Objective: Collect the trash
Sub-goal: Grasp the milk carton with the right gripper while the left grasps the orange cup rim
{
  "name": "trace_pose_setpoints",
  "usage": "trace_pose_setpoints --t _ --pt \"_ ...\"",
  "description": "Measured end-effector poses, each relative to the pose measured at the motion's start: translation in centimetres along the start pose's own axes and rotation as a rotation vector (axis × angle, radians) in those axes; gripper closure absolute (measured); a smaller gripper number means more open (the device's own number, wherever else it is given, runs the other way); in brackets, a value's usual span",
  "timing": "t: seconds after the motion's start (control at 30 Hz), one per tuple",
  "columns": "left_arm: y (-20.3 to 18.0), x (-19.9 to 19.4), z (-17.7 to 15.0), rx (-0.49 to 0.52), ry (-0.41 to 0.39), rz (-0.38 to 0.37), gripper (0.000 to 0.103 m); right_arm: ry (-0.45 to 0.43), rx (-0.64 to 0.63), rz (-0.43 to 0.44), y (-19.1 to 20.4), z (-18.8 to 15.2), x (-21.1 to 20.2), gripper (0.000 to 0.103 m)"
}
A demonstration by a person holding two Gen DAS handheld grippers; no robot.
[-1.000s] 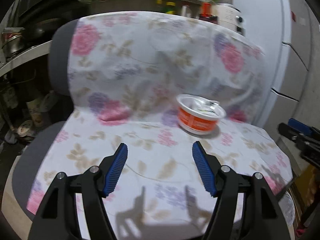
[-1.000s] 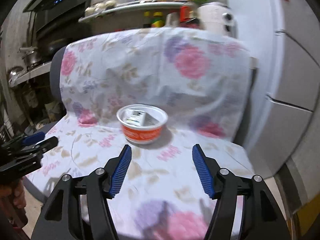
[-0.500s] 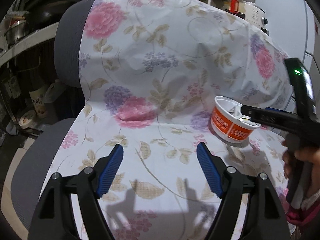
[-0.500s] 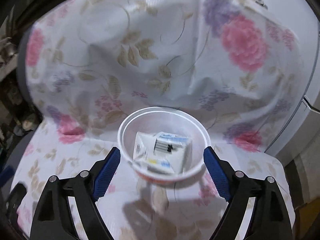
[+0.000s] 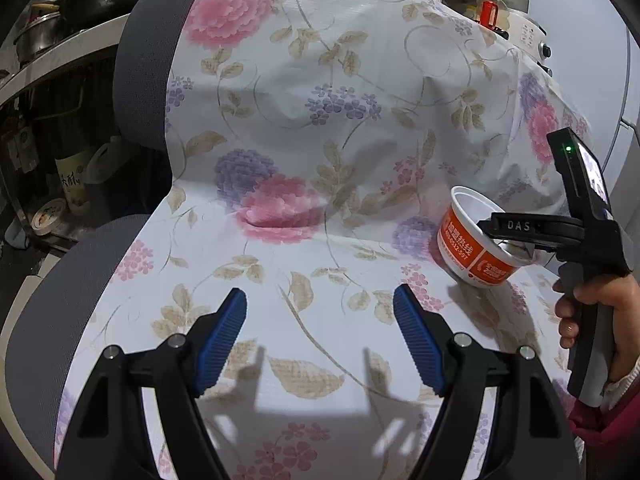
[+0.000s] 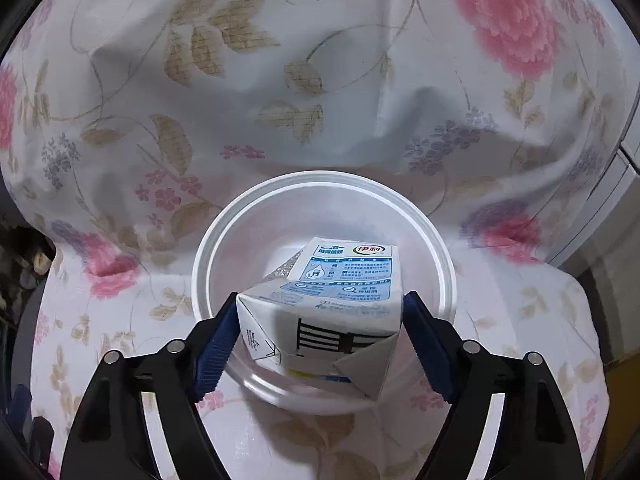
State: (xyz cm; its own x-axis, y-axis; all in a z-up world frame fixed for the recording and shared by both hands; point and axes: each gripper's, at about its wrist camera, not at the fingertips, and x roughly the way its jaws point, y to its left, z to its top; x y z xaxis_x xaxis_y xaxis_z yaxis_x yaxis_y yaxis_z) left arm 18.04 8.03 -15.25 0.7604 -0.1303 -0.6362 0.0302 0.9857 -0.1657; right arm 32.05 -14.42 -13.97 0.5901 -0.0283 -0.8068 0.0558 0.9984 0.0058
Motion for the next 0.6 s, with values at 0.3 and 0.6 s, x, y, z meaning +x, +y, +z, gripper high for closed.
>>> trace_pose_setpoints --t 0.3,0.6 --pt "-1.4 -1.8 0.0 0.007 -0.012 -0.003 0.029 -0.047 -0.09 0.169 -0.4 -5.5 -7.1 0.027" --pt "-4.6 -3.8 0.7 0.052 -0.045 -0.01 0.029 -0.348 -0.118 0.113 -3.5 -6.7 -16.3 0.026"
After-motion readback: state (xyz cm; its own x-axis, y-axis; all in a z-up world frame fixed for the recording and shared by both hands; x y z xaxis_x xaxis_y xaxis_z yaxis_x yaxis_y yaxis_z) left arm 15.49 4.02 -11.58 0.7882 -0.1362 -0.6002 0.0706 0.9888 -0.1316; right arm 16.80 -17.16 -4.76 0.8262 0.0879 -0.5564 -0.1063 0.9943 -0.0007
